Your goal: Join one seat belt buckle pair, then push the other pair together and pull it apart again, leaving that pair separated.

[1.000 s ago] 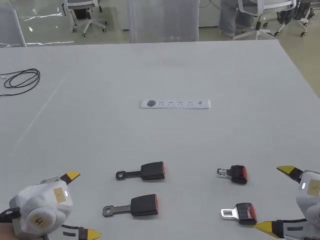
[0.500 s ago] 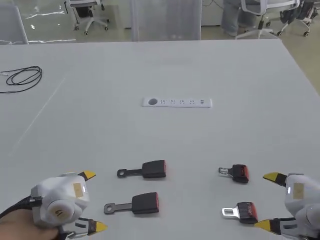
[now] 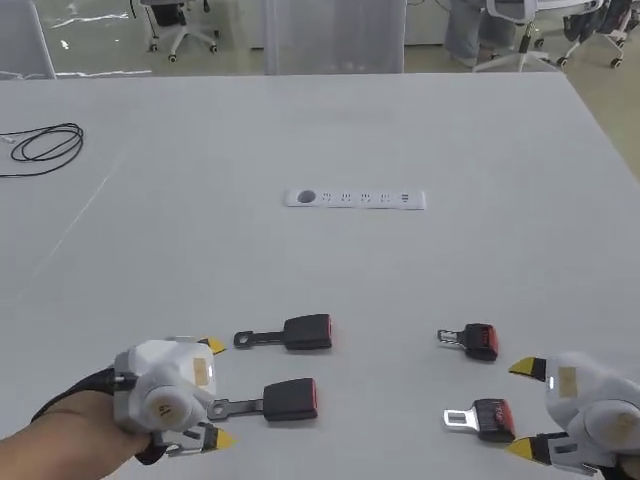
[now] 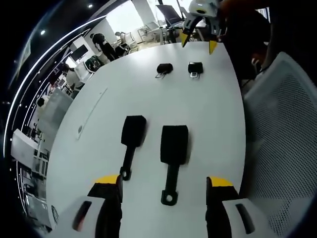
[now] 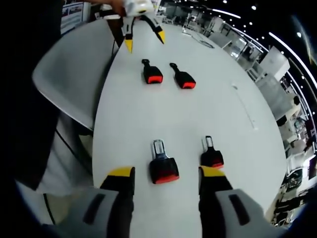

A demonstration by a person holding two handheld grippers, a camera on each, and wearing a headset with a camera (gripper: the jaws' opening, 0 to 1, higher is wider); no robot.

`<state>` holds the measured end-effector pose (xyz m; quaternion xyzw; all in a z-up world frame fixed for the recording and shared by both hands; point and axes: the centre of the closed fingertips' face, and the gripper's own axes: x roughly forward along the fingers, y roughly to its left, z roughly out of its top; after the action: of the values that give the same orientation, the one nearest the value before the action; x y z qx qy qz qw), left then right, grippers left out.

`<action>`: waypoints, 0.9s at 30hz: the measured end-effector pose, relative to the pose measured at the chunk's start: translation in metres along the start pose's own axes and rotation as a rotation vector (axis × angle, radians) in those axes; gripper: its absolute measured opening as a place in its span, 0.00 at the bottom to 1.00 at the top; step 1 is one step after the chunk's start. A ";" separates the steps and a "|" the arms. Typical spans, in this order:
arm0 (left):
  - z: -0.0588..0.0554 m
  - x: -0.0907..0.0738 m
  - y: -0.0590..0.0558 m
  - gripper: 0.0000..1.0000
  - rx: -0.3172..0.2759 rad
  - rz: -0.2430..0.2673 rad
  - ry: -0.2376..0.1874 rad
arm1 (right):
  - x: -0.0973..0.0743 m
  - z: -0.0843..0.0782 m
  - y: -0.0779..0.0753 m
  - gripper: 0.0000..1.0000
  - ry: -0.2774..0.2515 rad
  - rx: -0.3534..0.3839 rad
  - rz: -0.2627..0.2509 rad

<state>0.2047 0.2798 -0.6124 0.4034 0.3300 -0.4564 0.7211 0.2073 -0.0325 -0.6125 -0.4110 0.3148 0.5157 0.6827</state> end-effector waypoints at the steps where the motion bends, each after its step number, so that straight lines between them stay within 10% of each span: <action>1: 0.000 0.003 0.001 0.69 0.005 0.000 0.011 | 0.002 -0.001 0.001 0.52 0.006 -0.001 0.005; 27: 0.013 0.069 -0.008 0.55 0.018 -0.140 0.035 | 0.051 -0.031 0.007 0.38 0.090 -0.021 0.147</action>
<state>0.2243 0.2391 -0.6671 0.3936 0.3661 -0.5015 0.6779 0.2142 -0.0362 -0.6715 -0.4166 0.3691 0.5488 0.6237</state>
